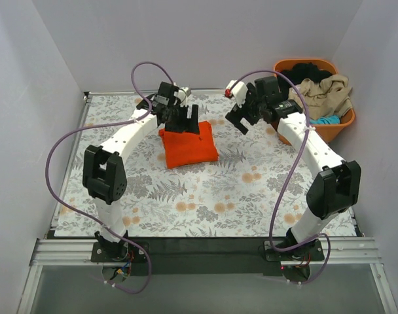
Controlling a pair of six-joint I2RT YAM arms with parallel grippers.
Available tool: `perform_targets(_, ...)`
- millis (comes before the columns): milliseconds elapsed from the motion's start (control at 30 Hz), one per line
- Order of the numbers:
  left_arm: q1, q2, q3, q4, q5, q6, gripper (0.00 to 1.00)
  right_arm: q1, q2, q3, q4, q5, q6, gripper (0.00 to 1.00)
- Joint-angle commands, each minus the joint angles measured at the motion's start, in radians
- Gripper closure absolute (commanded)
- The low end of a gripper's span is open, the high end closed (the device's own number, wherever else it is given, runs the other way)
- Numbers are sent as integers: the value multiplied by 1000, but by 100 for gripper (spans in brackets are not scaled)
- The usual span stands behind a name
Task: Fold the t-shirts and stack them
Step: Neatly place the folded tshirt to the corner
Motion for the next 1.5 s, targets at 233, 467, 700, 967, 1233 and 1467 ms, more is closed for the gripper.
perform_targets(233,-108,136,5,-71,-391,-447,26,-31,-22,-69,-25,7,35,2)
perform_targets(467,-105,317,59,-117,-467,-480,23,-54,-25,-99,-22,-7,32,2)
perform_targets(700,59,360,27,-111,-502,-356,24,-72,-48,-139,-24,-16,33,2)
perform_targets(967,400,397,68,-84,-487,-100,26,-77,-49,-159,-24,-27,26,2)
perform_targets(1233,617,557,309,-48,-276,289,25,-77,-23,-147,-22,-45,39,2)
perform_targets(1467,636,675,447,-7,-225,386,25,-77,-17,-139,-24,-45,52,2)
